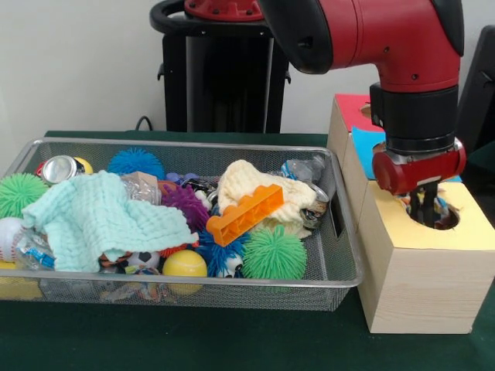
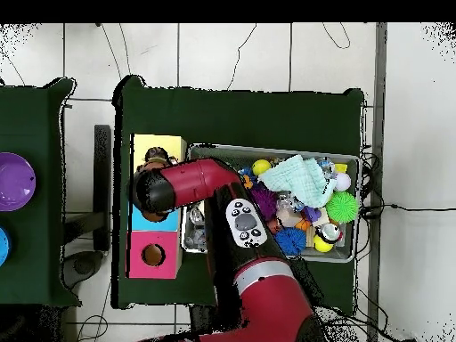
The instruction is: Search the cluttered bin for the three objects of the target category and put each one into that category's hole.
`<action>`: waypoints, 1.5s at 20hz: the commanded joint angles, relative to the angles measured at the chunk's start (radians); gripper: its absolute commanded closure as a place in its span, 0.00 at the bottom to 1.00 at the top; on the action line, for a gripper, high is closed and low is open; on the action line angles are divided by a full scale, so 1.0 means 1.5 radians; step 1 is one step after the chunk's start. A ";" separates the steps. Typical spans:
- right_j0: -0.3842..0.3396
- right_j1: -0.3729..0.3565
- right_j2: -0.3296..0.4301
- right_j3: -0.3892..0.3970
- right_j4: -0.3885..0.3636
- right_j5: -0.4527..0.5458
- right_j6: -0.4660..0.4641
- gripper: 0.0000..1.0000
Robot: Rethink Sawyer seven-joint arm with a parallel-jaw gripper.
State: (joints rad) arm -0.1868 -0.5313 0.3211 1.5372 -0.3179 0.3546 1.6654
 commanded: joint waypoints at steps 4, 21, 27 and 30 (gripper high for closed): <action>0.023 0.113 -0.049 -0.020 -0.053 0.078 0.006 1.00; 0.024 0.111 -0.053 -0.004 -0.057 -0.016 0.025 1.00; 0.023 0.111 -0.051 -0.006 -0.058 -0.014 0.018 0.00; 0.024 0.113 -0.051 -0.010 -0.057 -0.009 0.014 0.00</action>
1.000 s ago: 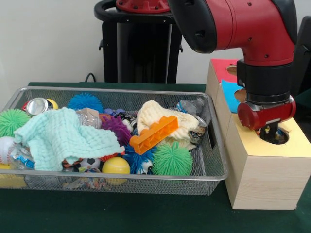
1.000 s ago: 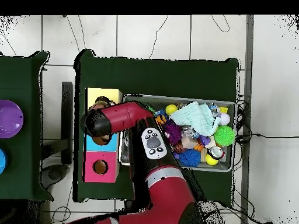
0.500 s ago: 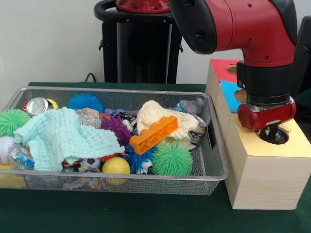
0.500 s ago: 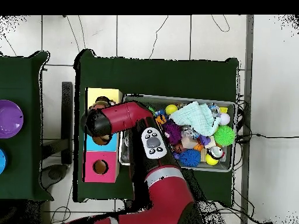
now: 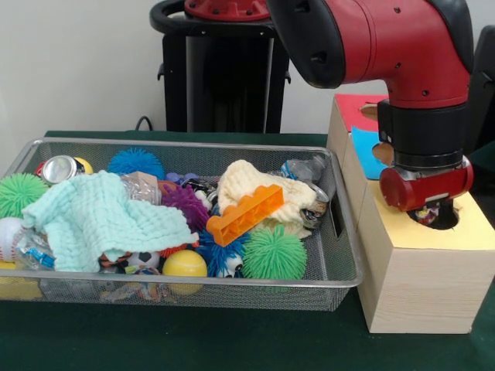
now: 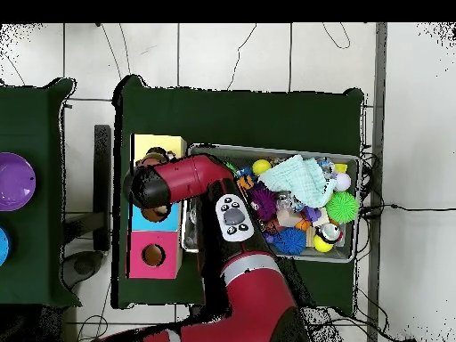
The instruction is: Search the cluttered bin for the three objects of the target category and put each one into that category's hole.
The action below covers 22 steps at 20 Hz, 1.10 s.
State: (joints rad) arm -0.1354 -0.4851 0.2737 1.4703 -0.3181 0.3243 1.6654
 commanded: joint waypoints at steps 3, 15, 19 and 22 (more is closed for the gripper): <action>-0.010 0.082 -0.019 0.033 -0.056 0.015 0.012 0.00; -0.007 0.054 -0.025 0.045 -0.052 0.028 0.017 0.00; -0.023 0.020 -0.007 0.074 -0.049 0.022 0.010 0.00; -0.028 0.009 0.000 0.081 -0.045 0.025 0.007 0.00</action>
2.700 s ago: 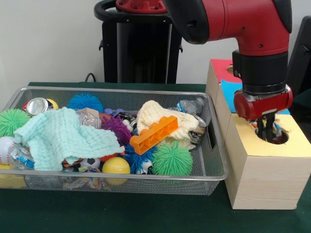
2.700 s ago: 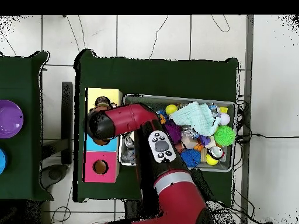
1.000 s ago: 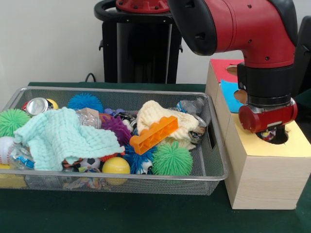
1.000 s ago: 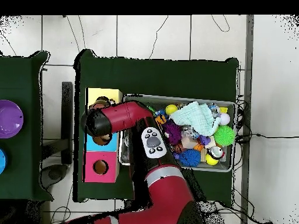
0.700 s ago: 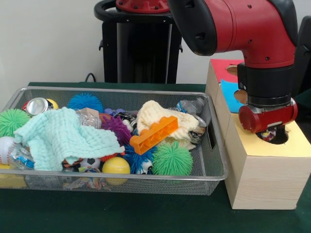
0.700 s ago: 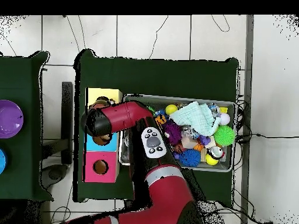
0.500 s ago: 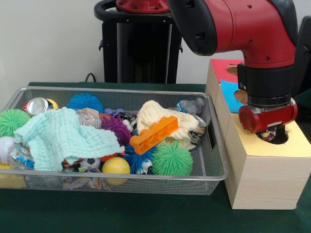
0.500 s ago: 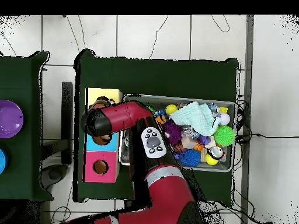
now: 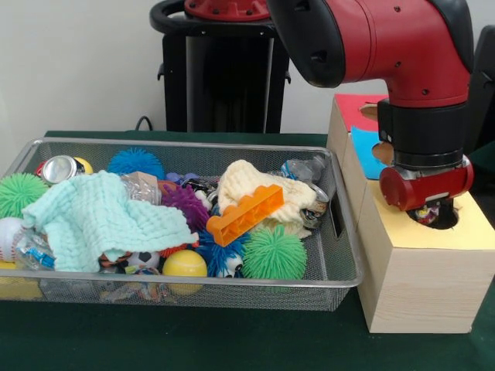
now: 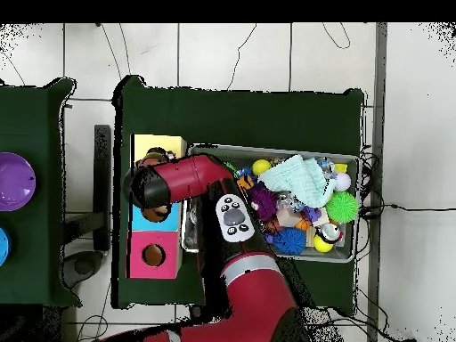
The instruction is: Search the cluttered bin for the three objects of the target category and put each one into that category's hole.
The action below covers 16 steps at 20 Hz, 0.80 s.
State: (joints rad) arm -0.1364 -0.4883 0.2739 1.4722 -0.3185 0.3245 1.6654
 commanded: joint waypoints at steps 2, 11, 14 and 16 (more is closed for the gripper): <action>-0.026 0.012 -0.001 0.076 -0.045 0.026 0.008 0.00; -0.027 0.008 0.001 0.077 -0.041 0.025 0.011 0.00; -0.024 0.012 -0.002 0.071 -0.041 0.027 0.012 0.00; -0.019 0.016 -0.006 0.062 -0.037 0.036 0.016 0.00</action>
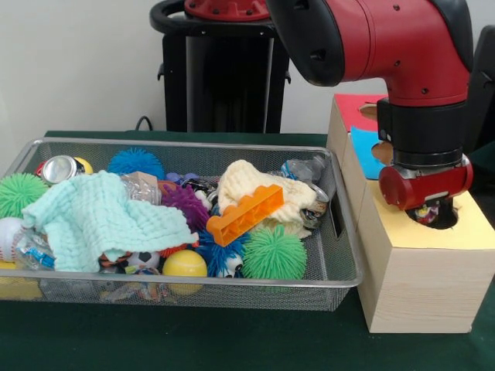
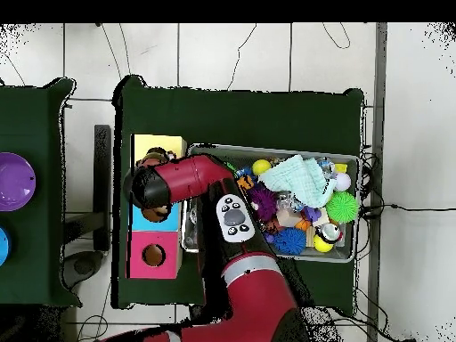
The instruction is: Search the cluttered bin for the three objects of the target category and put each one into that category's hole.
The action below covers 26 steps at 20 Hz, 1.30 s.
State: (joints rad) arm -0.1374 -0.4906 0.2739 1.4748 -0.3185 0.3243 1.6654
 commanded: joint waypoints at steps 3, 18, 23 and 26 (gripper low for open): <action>-0.022 0.017 -0.002 0.063 -0.037 0.027 0.017 0.00; -0.025 0.016 0.001 0.068 -0.038 0.021 0.017 1.00; -0.042 -0.004 0.020 0.091 -0.031 0.027 0.007 1.00; -0.058 -0.023 0.038 0.112 -0.027 0.032 -0.003 1.00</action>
State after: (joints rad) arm -0.1618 -0.5204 0.2843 1.5179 -0.3185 0.3243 1.6654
